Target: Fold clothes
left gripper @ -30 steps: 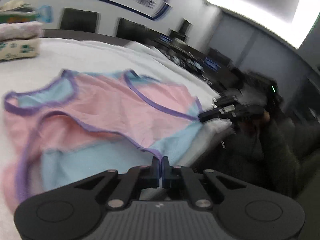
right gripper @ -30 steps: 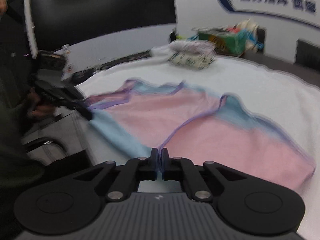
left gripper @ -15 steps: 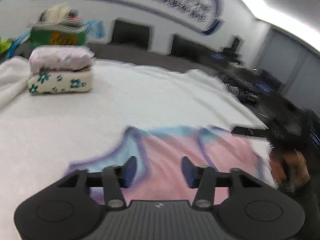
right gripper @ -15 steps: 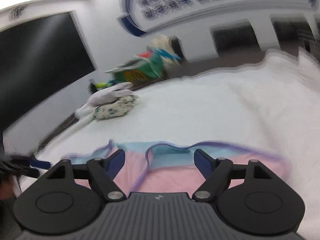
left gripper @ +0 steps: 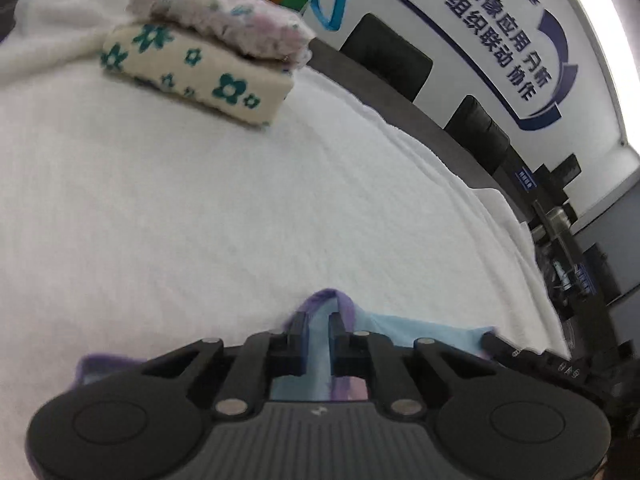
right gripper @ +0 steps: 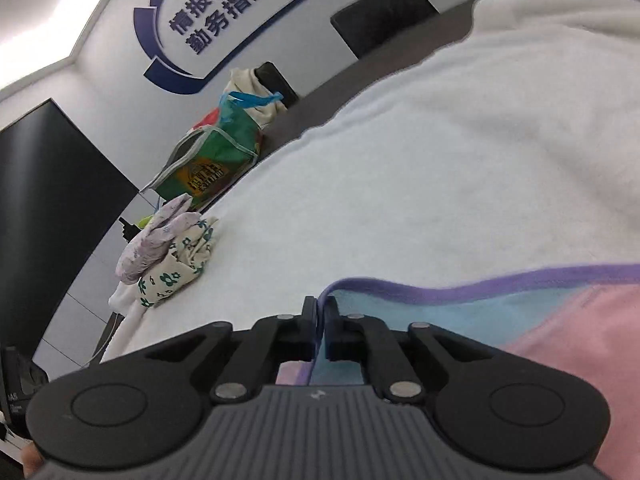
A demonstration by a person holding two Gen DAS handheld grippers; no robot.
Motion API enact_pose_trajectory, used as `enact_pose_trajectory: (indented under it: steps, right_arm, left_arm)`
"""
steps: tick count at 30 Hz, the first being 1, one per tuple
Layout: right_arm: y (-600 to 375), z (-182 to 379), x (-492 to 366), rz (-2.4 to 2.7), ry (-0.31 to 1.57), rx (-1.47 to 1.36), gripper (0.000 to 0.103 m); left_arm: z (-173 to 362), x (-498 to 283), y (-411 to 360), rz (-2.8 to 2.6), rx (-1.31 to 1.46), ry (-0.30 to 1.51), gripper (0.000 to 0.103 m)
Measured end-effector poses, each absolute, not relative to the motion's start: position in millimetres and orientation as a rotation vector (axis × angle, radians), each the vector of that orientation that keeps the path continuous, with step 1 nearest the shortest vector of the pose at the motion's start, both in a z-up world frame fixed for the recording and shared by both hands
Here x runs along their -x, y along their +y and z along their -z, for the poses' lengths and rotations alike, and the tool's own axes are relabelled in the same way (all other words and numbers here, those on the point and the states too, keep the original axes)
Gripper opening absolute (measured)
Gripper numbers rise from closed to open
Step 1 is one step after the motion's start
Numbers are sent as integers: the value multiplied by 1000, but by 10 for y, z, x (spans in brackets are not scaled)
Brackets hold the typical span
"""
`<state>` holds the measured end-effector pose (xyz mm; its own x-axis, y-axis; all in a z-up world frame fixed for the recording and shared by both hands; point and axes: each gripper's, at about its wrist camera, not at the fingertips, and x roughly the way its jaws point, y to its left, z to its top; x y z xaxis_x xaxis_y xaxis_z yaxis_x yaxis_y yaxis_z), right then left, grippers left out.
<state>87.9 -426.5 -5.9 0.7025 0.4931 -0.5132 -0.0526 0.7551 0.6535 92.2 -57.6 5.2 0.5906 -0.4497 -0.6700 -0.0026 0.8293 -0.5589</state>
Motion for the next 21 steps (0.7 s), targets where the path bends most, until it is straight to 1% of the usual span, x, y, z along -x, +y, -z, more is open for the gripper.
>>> enact_pose_trajectory:
  steps: [1,2,3,4,6,7,8,9,10,11,13,15,16,17,18,19,20,21]
  right_arm:
    - [-4276,75,-882,-342,749,-661,12]
    - [-4280,82,-880,-355,753,-662,19]
    - [-4264,73,-875,-372,744,-652,23]
    - [-4232,52,-876,-384,735,-628,27]
    - [-4145,-30,-910,-356,763,-522,27]
    - [-4085,-113,-886,-347,760,-439,27]
    - [-4019,-210,-845,-341,748,-346,28]
    - [-3986,-295,-806,-345,726,-271,31]
    - [-3965,-375,-766,-353,699,-202,44]
    - [-3945,-455,-726,-360,672,-133,58]
    - [-3906,-499,-788,-397,665,-79,67]
    - [-3834,-439,-921,-442,706,-41,67]
    - [-3786,-382,-984,-446,734,-11,66]
    - [-3738,-324,-1048,-450,761,19,62]
    - [-3690,-266,-1111,-454,789,50,56]
    - [-3671,-224,-1133,-460,802,65,37]
    - [-3682,-215,-1127,-464,803,51,29]
    - [-3701,-217,-1115,-466,802,27,23]
  left_arm:
    - [-55,-955,-580,285,565,920,19]
    - [-59,-974,-586,289,574,919,26]
    - [-68,-995,-599,288,573,917,26]
    - [-97,-1010,-624,277,551,912,23]
    - [-191,-979,-648,271,497,892,23]
    - [-234,-970,-662,271,465,879,27]
    - [-265,-975,-679,280,422,861,36]
    - [-296,-980,-697,288,379,842,44]
    - [-328,-985,-715,296,337,823,60]
    - [-359,-991,-732,303,294,804,66]
    - [-399,-1009,-779,321,214,776,67]
    - [-302,-1071,-891,355,162,816,65]
    - [-253,-1103,-947,372,135,836,60]
    - [-217,-1115,-992,388,111,848,53]
    - [-212,-1081,-1006,402,93,839,45]
    - [-206,-1047,-1021,416,75,831,27]
    - [-200,-1013,-1035,430,57,822,19]
    - [-195,-979,-1050,444,39,813,15]
